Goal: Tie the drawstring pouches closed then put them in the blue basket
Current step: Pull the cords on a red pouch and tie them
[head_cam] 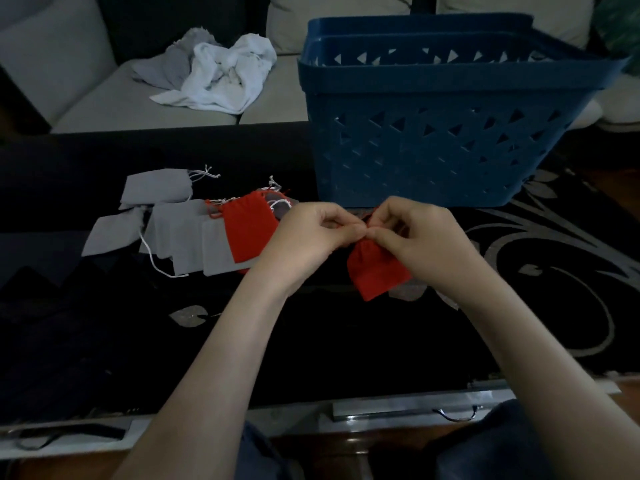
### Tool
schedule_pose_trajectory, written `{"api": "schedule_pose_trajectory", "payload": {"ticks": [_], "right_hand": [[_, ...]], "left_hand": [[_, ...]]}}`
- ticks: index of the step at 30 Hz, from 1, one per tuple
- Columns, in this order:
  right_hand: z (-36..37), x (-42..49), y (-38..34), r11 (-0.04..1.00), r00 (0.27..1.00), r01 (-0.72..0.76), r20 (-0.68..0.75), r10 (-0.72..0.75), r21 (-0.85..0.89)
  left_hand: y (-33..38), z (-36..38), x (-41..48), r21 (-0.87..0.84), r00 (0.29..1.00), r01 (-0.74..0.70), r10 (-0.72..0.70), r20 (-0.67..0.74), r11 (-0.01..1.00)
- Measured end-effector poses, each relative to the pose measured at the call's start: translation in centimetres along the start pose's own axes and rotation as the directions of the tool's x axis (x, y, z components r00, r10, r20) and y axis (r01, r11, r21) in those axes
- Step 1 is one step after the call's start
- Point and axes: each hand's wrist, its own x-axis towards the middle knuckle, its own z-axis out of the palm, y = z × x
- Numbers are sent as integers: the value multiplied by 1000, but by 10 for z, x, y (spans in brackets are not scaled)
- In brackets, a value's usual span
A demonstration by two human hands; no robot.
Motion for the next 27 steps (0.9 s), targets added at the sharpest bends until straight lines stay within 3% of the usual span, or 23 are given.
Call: {"api": "schedule_pose_trajectory", "payload": {"ticks": [6,12,15,18,22,24,27], "right_hand": [[4,1,2,995,992,-86,-84,91,60],[8,3,2,984,980,-164,-99,170,65],[6,3,0,962,974,-200,-67,215,186],[0,1,-4,894,975,-212,21,222,395],[-8,-1,-3,764,977,-213,140,160,610],[-10,-1,-2,782,985,-170,121,121,600],[-9,-2,-2,888,999,-21,-18,33,459]], "left_hand": [[2,4,2,270,994,-83,99,-46,959],[-1,19,3,600,941,-233,333,-59,765],[-7,22,3,681,883,-315,468,-46,661],[-10,18,4,667,830,-390,556,-43,634],[-7,14,3,571,800,-447,594,-89,688],[-4,15,0,518,795,-462,595,-119,720],[-2,16,-1,403,820,-463,554,-144,789]]}}
